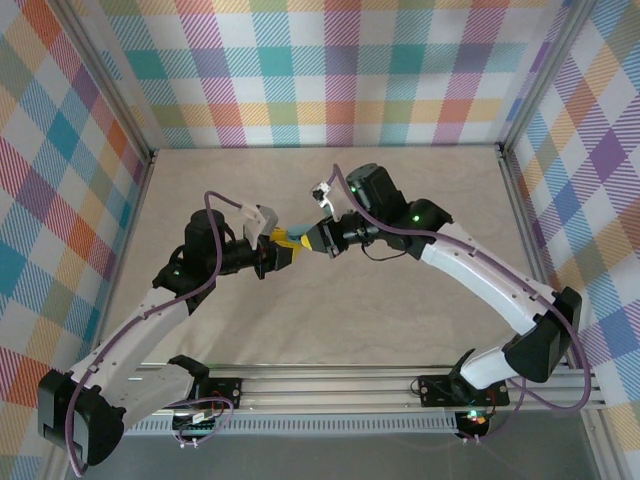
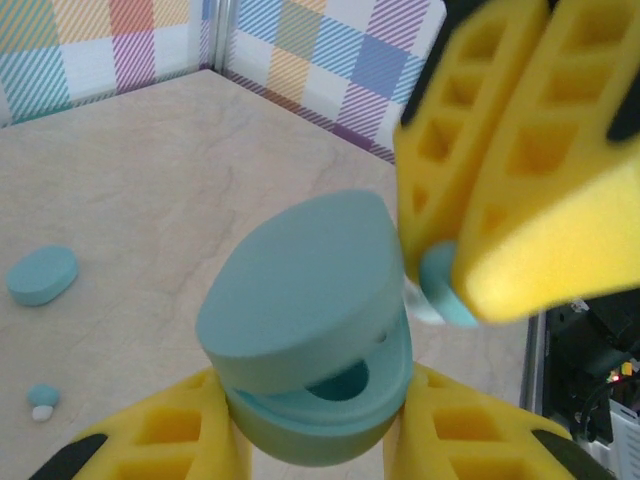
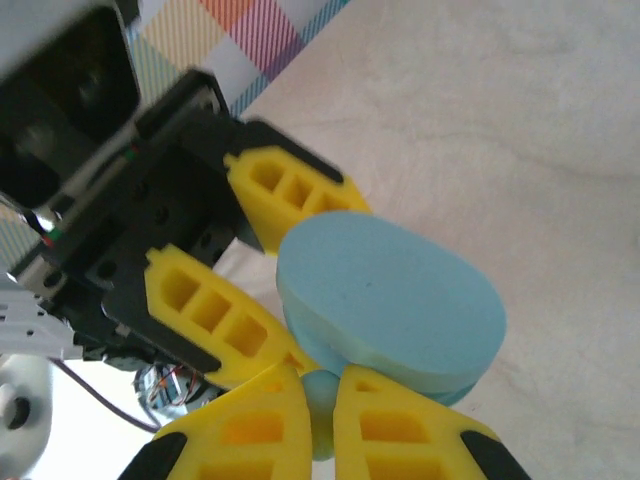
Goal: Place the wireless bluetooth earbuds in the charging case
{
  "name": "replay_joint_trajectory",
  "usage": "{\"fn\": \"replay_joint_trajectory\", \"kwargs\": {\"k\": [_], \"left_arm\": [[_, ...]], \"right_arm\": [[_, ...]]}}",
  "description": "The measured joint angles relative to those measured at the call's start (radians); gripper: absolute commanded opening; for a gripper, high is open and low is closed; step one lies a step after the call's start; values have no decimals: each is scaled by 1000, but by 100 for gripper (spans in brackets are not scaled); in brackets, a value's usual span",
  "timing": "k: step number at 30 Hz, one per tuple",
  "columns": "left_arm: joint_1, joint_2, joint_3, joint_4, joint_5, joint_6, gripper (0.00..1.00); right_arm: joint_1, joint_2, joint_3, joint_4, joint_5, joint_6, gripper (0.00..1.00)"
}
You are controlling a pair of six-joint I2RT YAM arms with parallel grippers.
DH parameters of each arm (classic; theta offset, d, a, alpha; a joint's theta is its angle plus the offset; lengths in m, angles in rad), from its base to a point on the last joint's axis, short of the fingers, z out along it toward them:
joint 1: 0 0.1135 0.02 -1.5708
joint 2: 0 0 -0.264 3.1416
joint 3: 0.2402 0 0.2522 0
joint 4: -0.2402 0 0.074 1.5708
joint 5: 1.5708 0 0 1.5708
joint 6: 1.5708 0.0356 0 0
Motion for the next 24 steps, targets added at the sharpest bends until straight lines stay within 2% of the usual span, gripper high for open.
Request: {"fn": "replay_joint_trajectory", "kwargs": {"k": [5,10,24], "left_arm": [[-2,0,0,4,47,0,0],[-2,4,0,0,62,0,0],[-1,82,55,-33,98,0,0]], "right_arm": [[-10,40,94,-3,48,-39,7],[-28,65,110,-18,44,-59,8],[-100,84,143,-109,-94,-56,9]]}}
